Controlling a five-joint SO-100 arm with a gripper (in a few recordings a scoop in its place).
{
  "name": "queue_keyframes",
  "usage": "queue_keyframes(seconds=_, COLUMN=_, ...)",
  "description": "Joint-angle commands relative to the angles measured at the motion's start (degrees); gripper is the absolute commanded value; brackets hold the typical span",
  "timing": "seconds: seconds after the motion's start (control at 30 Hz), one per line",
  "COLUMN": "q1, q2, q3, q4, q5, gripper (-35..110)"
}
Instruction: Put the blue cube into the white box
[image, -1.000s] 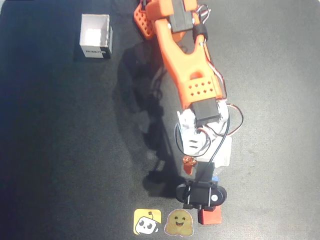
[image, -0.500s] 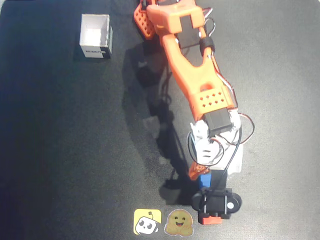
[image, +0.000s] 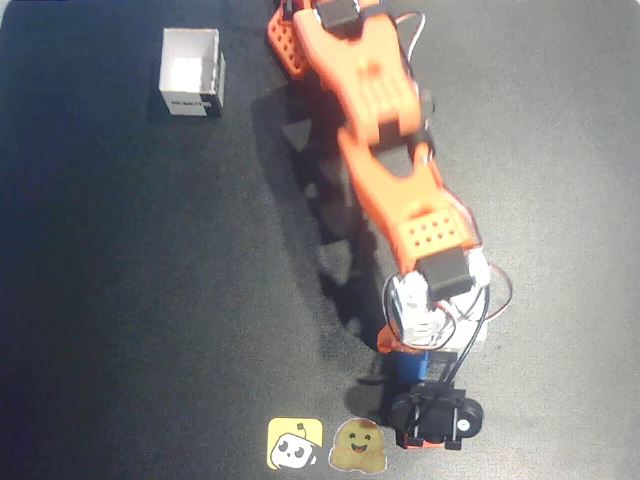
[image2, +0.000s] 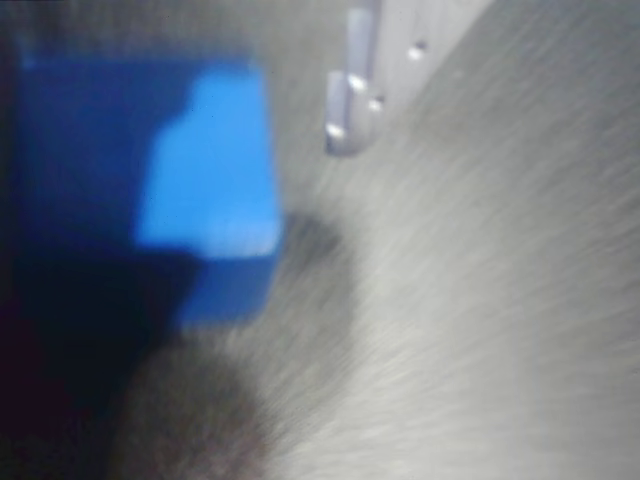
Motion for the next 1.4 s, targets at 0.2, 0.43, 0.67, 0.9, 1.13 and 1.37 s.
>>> queue_keyframes(seconds=0.2, q1=1.05, q2=-6.5, q3=-23.38, q4=7.03, q5=-2.02, gripper=8)
queue_keyframes(seconds=0.43, q1=0.97, q2=-7.29, q3=-23.38, q4=6.94, q5=0.79, gripper=0)
queue_keyframes(seconds=0.67, q1=-0.35, q2=-5.62, q3=-23.29, q4=7.21, q5=1.58, gripper=0)
queue_keyframes(seconds=0.9, q1=1.05, q2=12.92, q3=-1.41, q4=7.03, q5=-0.97, gripper=0)
queue_keyframes(seconds=1.13, q1=3.16, q2=31.29, q3=20.74, q4=6.94, q5=-5.62, gripper=0)
queue_keyframes(seconds=1.37, q1=7.65, q2=44.56, q3=36.04, q4=6.94, q5=-13.8, gripper=0)
